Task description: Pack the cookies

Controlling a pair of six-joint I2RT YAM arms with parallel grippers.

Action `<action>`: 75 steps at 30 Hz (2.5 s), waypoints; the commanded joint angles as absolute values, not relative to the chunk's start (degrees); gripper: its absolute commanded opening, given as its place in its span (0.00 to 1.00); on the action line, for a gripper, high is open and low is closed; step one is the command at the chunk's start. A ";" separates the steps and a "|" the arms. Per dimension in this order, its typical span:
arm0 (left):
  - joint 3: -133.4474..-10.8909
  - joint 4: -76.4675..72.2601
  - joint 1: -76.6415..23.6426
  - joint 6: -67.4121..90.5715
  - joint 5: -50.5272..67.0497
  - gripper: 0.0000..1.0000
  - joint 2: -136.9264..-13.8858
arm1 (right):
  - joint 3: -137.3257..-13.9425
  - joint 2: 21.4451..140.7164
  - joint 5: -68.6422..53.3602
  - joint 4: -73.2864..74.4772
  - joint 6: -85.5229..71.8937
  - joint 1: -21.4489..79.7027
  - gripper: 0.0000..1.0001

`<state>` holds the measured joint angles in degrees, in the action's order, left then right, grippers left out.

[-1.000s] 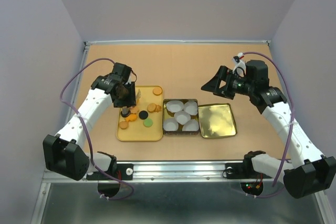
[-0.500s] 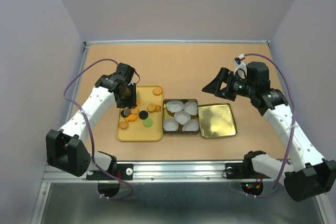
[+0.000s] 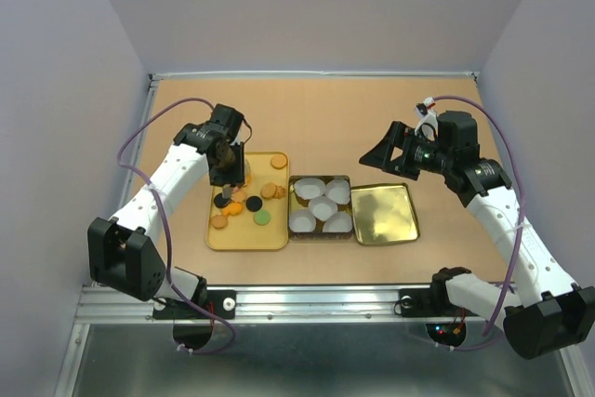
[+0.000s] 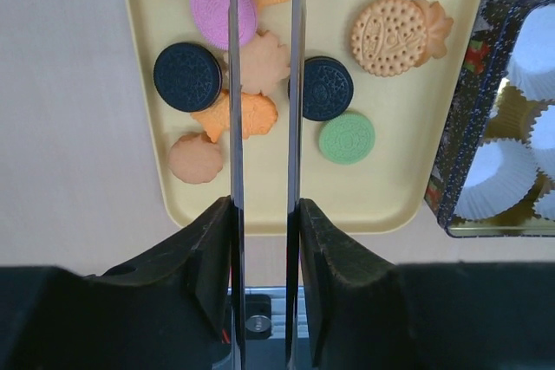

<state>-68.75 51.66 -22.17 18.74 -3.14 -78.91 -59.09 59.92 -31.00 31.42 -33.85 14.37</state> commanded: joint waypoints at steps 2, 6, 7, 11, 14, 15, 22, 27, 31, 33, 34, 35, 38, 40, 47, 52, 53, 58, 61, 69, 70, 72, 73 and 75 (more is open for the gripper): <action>-78.74 54.14 -22.59 17.93 -3.87 0.24 -79.98 | -58.18 58.97 -30.50 31.29 -32.78 14.85 1.00; -84.45 55.90 -23.11 18.72 -2.90 0.22 -81.12 | -58.62 59.33 -30.59 31.20 -32.70 14.77 1.00; -85.16 55.90 -23.29 18.98 -2.20 0.22 -81.04 | -58.80 59.41 -30.50 31.29 -32.70 14.85 1.00; -87.89 55.63 -24.96 19.25 -1.23 0.22 -80.86 | -58.97 59.59 -30.41 31.38 -32.70 14.85 1.00; -87.89 55.46 -26.63 19.51 -1.32 0.21 -80.68 | -58.80 59.59 -30.50 31.38 -32.78 14.85 1.00; -86.67 55.37 -27.07 19.42 -1.41 0.21 -80.60 | -58.80 59.59 -30.50 31.38 -32.78 14.85 1.00; -79.98 53.09 -28.04 18.54 -4.13 0.43 -78.66 | -58.36 59.33 -30.50 31.55 -33.13 14.85 1.00; -77.61 51.95 -28.04 20.91 -4.92 0.59 -77.78 | -57.92 59.24 -30.50 31.64 -33.31 14.85 1.00; -76.99 51.42 -28.04 21.53 -6.33 0.62 -78.40 | -58.09 59.24 -30.32 31.73 -33.49 14.85 1.00; -76.73 51.24 -28.04 20.39 -7.20 0.62 -78.84 | -58.27 59.24 -30.32 31.90 -33.49 14.85 1.00; -76.38 51.07 -28.04 19.35 -8.60 0.62 -79.19 | -58.27 59.24 -30.32 31.99 -33.49 14.85 1.00; -76.20 50.89 -28.04 18.81 -9.14 0.62 -79.45 | -58.18 59.24 -30.24 31.99 -33.40 14.85 1.00; -75.15 49.57 -28.04 16.71 -11.33 0.64 -80.42 | -58.10 59.41 -30.24 32.17 -33.40 14.85 1.00; -74.19 48.43 -27.95 15.91 -12.39 0.64 -81.64 | -58.18 59.50 -30.23 32.34 -33.40 14.85 1.00; -73.30 44.48 -28.04 13.71 -8.44 0.64 -85.25 | -58.97 59.50 -29.53 33.22 -33.14 14.85 1.00; -73.04 42.80 -28.04 12.92 -6.15 0.64 -87.01 | -59.06 59.50 -28.83 34.10 -32.70 14.85 1.00; -72.95 42.63 -28.04 12.83 -6.15 0.64 -87.27 | -58.98 59.59 -28.74 34.19 -32.52 14.85 1.00; -73.56 43.15 -27.95 12.83 -6.15 0.52 -89.56 | -59.41 60.03 -28.30 34.72 -31.82 14.85 1.00; -72.95 43.77 -27.95 13.10 -5.37 0.43 -89.13 | -59.94 60.56 -27.77 34.98 -31.38 14.85 1.00; -73.73 48.24 -27.95 13.62 -4.83 0.38 -85.35 | -60.12 61.08 -27.33 35.33 -30.76 14.85 1.00; -75.65 48.95 -27.95 13.88 -4.83 0.38 -84.73 | -60.29 61.17 -27.07 35.25 -30.67 14.85 1.00; -77.86 51.23 -27.95 14.24 -4.75 0.38 -84.46 | -60.47 61.35 -26.89 35.25 -30.76 14.85 1.00; -79.00 52.02 -27.95 14.33 -4.66 0.38 -84.46 | -60.47 61.43 -26.98 35.24 -30.76 14.85 1.00; -82.34 54.21 -28.04 14.94 -4.31 0.37 -84.46 | -60.47 61.70 -27.16 35.24 -30.85 14.85 1.00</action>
<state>-76.23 50.04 -27.77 13.96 -4.84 -87.83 -59.09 61.60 -27.62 35.64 -31.70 14.37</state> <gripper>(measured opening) 0.480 0.998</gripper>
